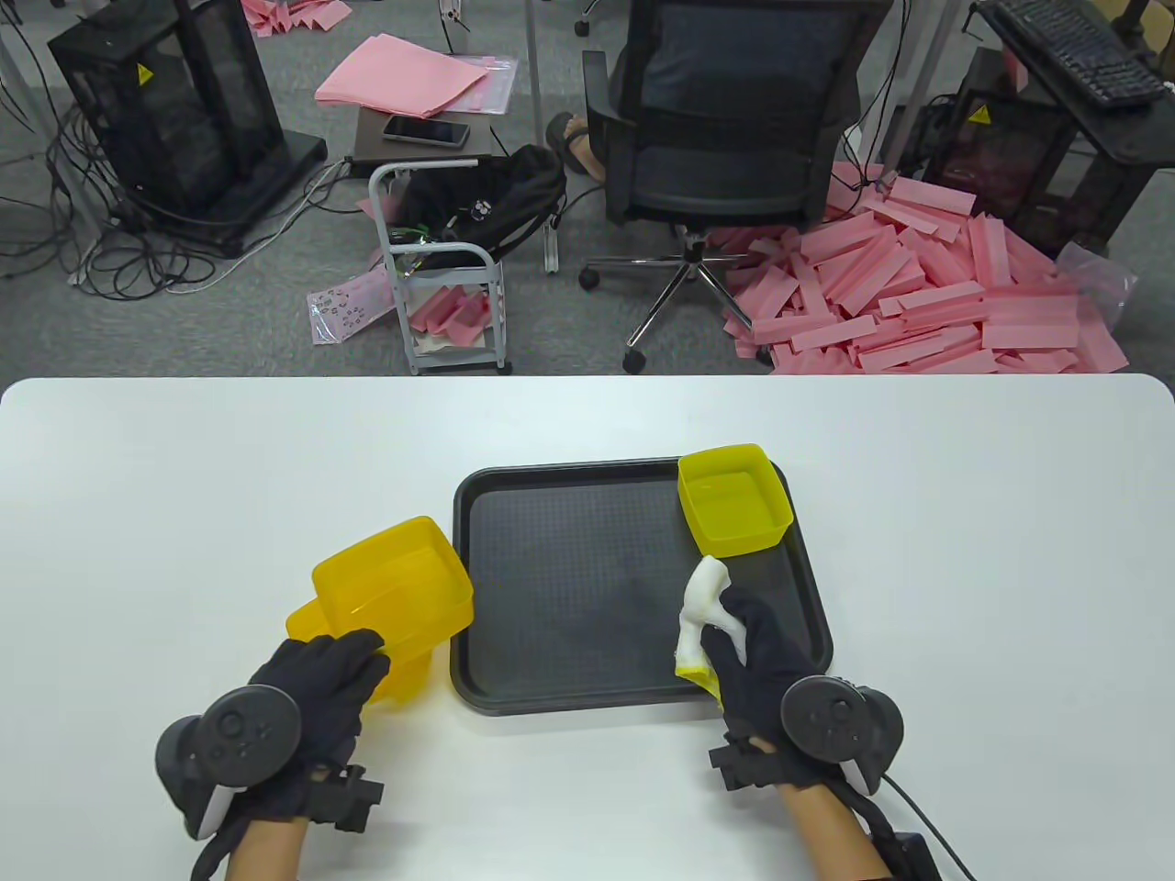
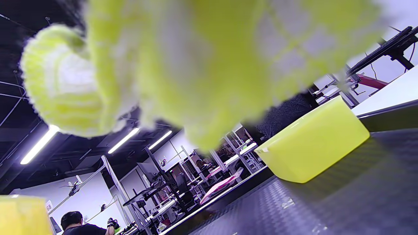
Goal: Wipe plastic food containers with dish cloth
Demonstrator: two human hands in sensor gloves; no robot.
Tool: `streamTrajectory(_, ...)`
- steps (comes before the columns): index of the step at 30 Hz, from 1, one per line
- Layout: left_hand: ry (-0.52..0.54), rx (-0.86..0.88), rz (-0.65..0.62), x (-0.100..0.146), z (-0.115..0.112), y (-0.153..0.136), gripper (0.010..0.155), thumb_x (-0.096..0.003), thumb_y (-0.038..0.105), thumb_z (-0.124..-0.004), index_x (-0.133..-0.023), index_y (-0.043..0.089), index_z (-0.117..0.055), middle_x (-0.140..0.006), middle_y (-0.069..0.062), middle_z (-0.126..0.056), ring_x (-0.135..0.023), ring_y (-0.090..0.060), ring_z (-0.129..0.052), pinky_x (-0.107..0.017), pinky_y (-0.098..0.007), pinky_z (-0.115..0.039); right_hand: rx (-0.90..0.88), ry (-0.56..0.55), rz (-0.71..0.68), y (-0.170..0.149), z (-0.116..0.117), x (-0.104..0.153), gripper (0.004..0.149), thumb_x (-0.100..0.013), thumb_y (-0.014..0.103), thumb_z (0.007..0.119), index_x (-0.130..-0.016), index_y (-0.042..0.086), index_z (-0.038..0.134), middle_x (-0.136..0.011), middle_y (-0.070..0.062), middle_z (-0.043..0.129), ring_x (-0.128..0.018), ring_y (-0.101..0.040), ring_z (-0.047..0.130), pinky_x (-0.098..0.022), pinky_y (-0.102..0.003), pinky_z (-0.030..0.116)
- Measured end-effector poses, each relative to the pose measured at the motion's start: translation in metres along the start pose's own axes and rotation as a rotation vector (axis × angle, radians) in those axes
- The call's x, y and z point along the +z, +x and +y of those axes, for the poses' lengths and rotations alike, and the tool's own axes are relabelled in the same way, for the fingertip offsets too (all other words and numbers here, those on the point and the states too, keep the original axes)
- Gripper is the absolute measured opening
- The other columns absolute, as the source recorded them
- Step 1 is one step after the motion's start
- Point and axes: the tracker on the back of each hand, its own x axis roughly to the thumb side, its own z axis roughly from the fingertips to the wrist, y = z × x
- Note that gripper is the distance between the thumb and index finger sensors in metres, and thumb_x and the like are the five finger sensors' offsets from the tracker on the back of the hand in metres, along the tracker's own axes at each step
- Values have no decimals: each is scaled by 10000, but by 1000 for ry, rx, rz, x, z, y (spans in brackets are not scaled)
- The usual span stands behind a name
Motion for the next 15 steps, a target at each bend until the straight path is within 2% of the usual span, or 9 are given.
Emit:
streamTrajectory(7,2,-41,90,6,11,-33,405,-428,411,-893,-797,272,-984,-616,-91,-1012,-589,-371,-933,-397,-509,-782,18,14,-1,0,2,-1,557,-561,449,755,-1011,189,554,-805,-45,844,-468,-296,962,-244,-336,880)
streamTrajectory(15,-55,-111,75,1,-8,-33,407,-429,407,-888,-804,280,-983,-621,-88,-1019,-595,-359,-941,-404,-503,-790,26,24,2,-1,2,-2,548,-561,448,755,-1006,190,565,-808,-47,846,-472,-300,962,-247,-338,880)
